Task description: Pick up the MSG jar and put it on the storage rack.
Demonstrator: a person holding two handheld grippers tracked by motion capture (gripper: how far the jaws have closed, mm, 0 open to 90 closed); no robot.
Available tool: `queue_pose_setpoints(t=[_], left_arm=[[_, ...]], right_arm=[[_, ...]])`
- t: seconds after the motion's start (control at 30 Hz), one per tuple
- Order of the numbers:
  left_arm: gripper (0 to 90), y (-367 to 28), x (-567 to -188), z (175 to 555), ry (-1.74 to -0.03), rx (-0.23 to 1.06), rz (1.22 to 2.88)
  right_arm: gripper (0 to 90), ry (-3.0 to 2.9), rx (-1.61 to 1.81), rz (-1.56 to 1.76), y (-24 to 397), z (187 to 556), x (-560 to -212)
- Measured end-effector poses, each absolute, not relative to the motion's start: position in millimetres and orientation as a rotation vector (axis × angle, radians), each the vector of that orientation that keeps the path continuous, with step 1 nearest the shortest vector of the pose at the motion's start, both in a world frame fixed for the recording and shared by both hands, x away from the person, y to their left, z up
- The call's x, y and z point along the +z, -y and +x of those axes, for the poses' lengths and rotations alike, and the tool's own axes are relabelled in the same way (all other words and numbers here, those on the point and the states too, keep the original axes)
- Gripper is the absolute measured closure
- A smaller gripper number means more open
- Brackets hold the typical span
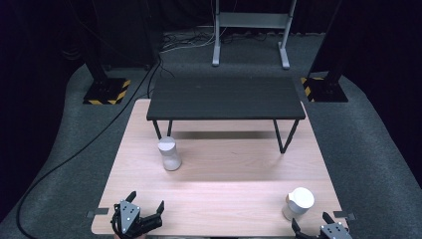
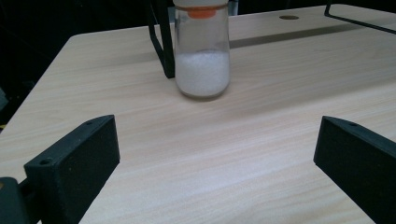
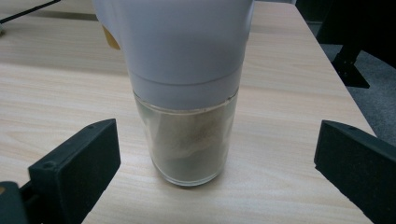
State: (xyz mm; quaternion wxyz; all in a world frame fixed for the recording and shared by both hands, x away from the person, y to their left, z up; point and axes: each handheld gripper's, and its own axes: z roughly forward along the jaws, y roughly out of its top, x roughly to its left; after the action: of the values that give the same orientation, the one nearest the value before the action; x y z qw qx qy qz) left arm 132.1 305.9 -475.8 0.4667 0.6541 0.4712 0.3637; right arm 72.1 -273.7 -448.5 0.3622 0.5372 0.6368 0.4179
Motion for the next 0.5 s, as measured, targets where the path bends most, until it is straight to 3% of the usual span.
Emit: queue_pose_setpoints(t=[0.5], left_arm=[[0.2, -297.5, -460.3, 158.5, -1.15, 0.862, 1.67]], right_arm=[[0.0, -1.642, 1.083, 1.395, 275.8, 71.3, -445.9]])
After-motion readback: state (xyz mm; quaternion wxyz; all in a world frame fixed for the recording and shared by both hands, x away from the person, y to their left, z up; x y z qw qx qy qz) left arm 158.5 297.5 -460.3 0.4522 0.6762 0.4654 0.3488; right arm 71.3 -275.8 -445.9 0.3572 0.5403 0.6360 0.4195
